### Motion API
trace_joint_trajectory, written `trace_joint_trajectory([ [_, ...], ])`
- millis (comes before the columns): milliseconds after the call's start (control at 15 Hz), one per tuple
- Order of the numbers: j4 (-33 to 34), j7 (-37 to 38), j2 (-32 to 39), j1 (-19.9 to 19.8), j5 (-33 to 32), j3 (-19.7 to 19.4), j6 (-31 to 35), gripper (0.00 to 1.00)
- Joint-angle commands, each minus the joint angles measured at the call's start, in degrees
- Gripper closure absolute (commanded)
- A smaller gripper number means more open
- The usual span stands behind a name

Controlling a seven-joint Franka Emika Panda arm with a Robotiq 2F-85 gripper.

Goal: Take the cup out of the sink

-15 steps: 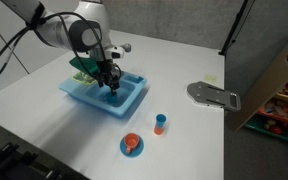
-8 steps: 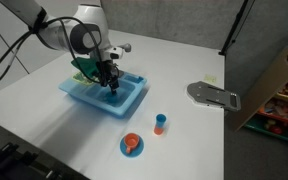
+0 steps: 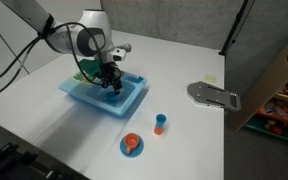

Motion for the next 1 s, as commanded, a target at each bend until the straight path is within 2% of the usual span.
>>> trace_joint_trajectory([
  [0,3.2,1.8,2.9,0.9,0.0,-1.1,-1.2,0.00],
  [533,4.1,1.6,4.8,1.5,-0.1,-1.3,-1.9,0.02],
  [600,4.0,1.6,4.8,1.5,-0.1,-1.3,-2.1,0.25],
  [667,3.9,1.6,4.8,1.6,-0.1,-1.3,-2.1,0.26],
  [733,3.8,1.6,4.7,1.8,-0.1,-1.4,-2.3,0.32],
  [933,3.3,1.5,3.9,1.9,-0.1,-1.4,-2.4,0.56],
])
